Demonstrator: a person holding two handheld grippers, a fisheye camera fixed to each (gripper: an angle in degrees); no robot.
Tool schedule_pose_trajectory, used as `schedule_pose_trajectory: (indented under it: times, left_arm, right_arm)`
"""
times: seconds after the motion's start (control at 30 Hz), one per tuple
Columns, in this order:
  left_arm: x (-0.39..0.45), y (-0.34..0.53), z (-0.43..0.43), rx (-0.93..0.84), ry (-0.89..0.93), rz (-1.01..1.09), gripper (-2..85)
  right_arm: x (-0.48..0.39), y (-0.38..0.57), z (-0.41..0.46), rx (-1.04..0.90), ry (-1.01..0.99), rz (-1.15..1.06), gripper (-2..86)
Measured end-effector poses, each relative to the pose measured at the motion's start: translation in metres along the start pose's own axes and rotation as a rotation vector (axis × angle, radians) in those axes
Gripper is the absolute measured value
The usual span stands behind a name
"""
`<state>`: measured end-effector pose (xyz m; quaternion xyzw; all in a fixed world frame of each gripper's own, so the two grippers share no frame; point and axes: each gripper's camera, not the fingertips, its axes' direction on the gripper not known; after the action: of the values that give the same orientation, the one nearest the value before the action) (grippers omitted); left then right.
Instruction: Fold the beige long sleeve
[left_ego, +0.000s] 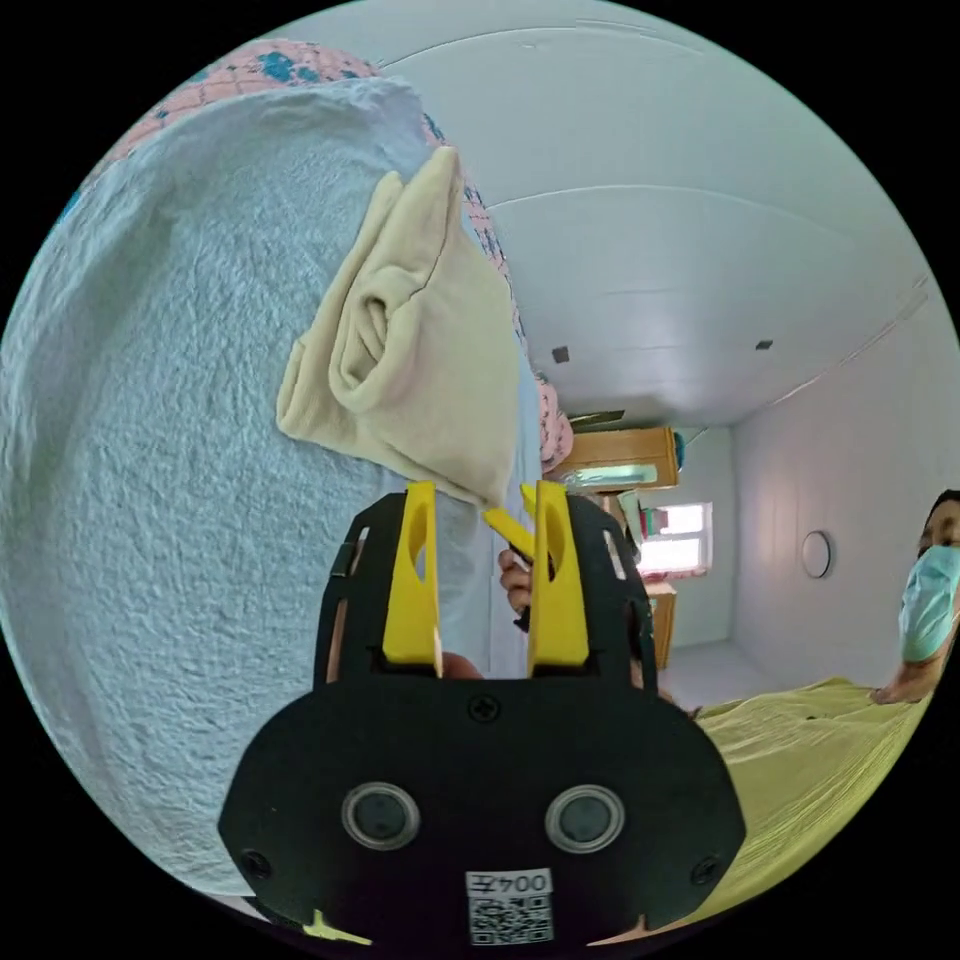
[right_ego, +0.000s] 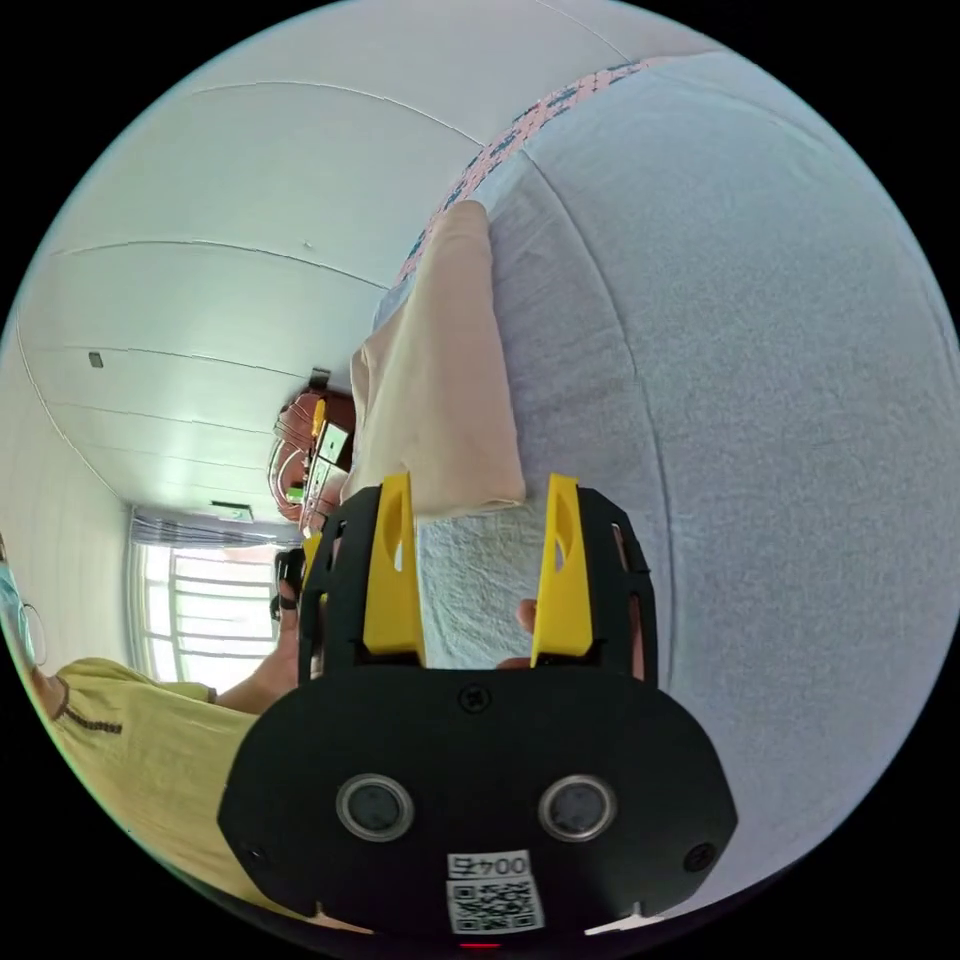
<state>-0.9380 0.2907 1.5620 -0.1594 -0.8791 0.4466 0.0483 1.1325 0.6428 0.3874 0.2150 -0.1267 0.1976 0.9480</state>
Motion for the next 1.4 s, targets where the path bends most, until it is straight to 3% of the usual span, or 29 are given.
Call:
schedule_pose_trajectory:
  times: [0.13, 0.33, 0.5, 0.83, 0.9, 1.03, 1.1, 1.2, 1.4]
  left_arm:
    - [-0.020, -0.012, -0.004, 0.048, 0.109, -0.136, 17.3]
    - [-0.026, -0.030, -0.005, 0.050, 0.117, -0.184, 22.7]
    - [-0.023, -0.040, -0.003, 0.060, 0.163, -0.228, 26.5]
    - [-0.015, -0.061, -0.007, 0.310, 0.293, -0.225, 32.1]
    - [-0.015, -0.067, -0.003, 0.312, 0.300, -0.245, 31.3]
    - [-0.010, -0.078, 0.002, 0.271, 0.194, -0.315, 18.0]
    - [-0.005, -0.082, 0.002, 0.218, 0.155, -0.307, 16.0]
    - [0.012, -0.081, 0.002, 0.176, 0.083, -0.284, 14.5]
    - [0.027, -0.068, 0.006, 0.162, 0.190, -0.365, 13.7]
  right_arm:
    - [0.009, -0.024, -0.004, -0.021, -0.052, 0.011, 16.9]
    - [0.007, -0.066, -0.010, -0.149, -0.051, 0.044, 6.4]
    - [-0.024, -0.099, -0.034, -0.175, -0.103, 0.055, 6.2]
    - [-0.058, -0.144, -0.044, -0.182, -0.132, 0.027, 6.2]
    - [-0.051, -0.146, -0.041, -0.185, -0.133, 0.033, 6.2]
    - [-0.026, -0.146, -0.030, -0.199, -0.130, 0.055, 7.0]
    - [-0.015, -0.146, -0.025, -0.208, -0.130, 0.045, 8.6]
    - [0.009, -0.150, -0.018, -0.265, -0.101, 0.021, 17.5]
    - [0.089, -0.210, -0.006, -0.183, -0.366, 0.168, 23.2]
